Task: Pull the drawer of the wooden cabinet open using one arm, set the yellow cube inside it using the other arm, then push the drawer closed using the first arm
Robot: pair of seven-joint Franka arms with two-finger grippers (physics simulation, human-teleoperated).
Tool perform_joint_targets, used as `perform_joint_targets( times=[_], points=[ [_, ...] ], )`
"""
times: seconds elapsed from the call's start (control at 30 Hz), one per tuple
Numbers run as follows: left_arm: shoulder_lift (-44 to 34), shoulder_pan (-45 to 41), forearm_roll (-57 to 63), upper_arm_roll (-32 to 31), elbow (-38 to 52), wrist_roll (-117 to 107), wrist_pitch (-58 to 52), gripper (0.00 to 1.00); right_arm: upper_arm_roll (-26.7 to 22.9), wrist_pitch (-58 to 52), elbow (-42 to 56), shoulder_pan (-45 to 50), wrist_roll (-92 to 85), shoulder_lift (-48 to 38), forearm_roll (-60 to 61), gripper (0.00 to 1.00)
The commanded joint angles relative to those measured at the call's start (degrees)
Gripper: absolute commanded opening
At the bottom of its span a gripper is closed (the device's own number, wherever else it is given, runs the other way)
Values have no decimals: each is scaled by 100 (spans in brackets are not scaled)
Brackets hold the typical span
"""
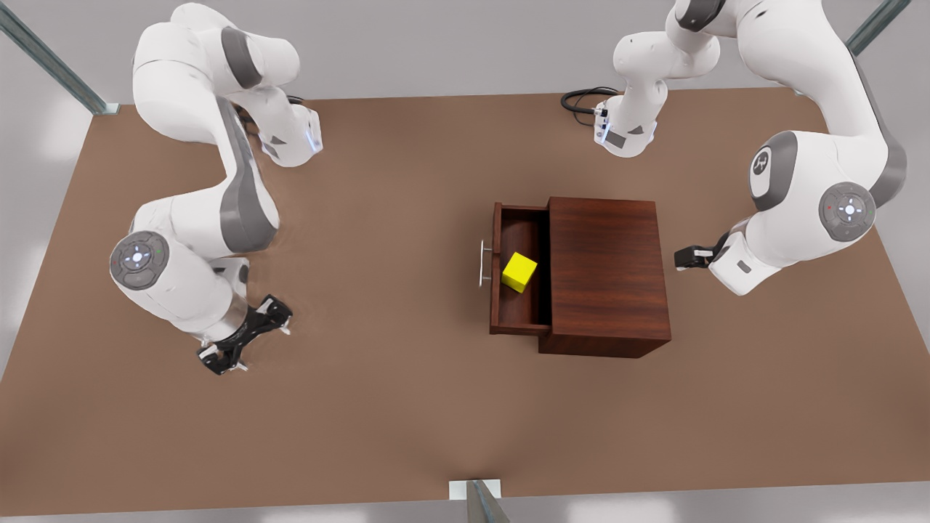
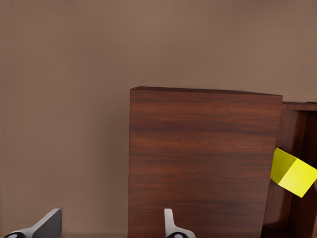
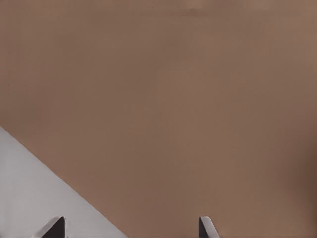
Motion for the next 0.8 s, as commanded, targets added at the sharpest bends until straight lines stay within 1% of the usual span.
perform_joint_targets(
  times=[0.0, 0.03, 0.07, 0.1, 0.13, 0.23, 0.27, 0.3, 0.33, 0.43, 0.47, 0.57, 0.63, 0.7, 0.73, 0.77],
  points=[
    [-7, -7, 10, -2, -7, 197, -4, 100, -709, -541, -622, -170, -13251, -445, -54, 100],
    [-7, -7, 10, -2, -7, 197, -4, 100, -1009, -559, -1201, -170, -14441, -734, -72, 100],
    [-7, 2, 10, -2, -7, 197, -4, 100, -1079, -244, -2299, -249, -14847, -1331, -159, 100],
    [-7, -7, 18, -2, 1, 206, -4, 100, -1071, -180, -2487, -285, -14847, -1465, -343, 100],
    [-7, -7, 27, -2, -7, 206, -4, 100, -1062, -356, -2486, -285, -14821, -1456, -300, 100],
    [-7, 2, 27, -2, -7, 206, -4, 100, -1062, -330, -2408, -285, -14794, -1438, -125, 100],
    [-7, 2, 27, -2, 1, 206, -4, 100, -992, -356, -2337, -529, -14794, -1412, -159, 100],
    [-7, -7, 36, -2, 1, 206, -4, 100, -12, -392, -2250, -1414, -14742, -1386, -177, 100],
    [-7, -7, 54, -2, 1, 206, 5, 100, 862, -400, -2240, -2103, -14496, -1386, -212, 100],
    [-7, -7, 62, -11, 1, 206, 5, 100, 863, -576, -2424, -2121, -14416, -1473, -195, 100],
    [-16, -7, 62, -20, 1, 197, 5, 100, 863, -550, -2670, -2113, -14381, -1614, -186, 100],
    [-7, -7, 71, -11, 10, 206, 23, 100, 995, 215, -4376, -2069, -14170, -2581, -151, 100],
    [-7, -16, 71, -28, 19, 206, 40, 100, 1135, 171, -4394, -2034, -13854, -2581, -142, 100],
    [-7, -33, 106, -37, 19, 206, 75, 100, 1135, 153, -4394, -2034, -13845, -2555, -142, 100],
    [-7, -156, 98, -63, 36, -502, 58, 100, 1135, 153, -4385, -2034, -13845, -2555, -142, 100],
    [-7, -402, 27, -64, 28, -1908, 67, 100, 1135, 153, -4376, -2034, -13845, -2528, -142, 100]
  ],
)
